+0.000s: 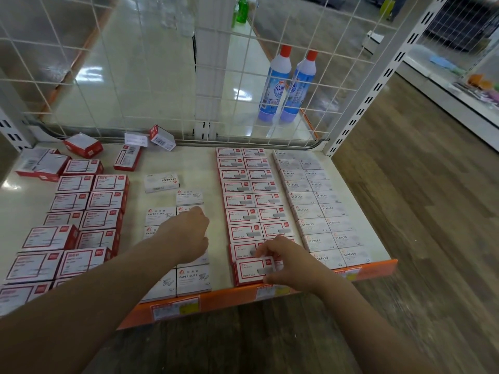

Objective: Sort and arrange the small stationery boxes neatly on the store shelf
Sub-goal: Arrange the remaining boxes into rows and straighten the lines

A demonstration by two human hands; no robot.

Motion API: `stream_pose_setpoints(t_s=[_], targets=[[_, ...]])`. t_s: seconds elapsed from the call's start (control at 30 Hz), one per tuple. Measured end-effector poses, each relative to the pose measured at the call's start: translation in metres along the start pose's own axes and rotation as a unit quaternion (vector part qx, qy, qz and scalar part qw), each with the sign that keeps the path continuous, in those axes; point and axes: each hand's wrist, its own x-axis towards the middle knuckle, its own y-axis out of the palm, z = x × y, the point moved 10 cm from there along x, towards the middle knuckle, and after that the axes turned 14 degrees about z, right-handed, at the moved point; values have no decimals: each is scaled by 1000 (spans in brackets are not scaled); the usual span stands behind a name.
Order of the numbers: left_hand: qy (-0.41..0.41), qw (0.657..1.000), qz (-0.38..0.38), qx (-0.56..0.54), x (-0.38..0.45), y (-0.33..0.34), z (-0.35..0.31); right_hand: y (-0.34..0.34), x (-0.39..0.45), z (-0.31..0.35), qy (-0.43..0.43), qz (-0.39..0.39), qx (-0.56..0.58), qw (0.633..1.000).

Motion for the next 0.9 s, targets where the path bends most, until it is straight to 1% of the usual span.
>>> stream_pose_setpoints(t_s=[0.6,0.9], targets=[[1,1000,13,-1,2,3,3,-1,-2,3,0,6,9,1000],[0,1000,6,-6,3,1,3,-1,-2,2,3,8,6,1000]])
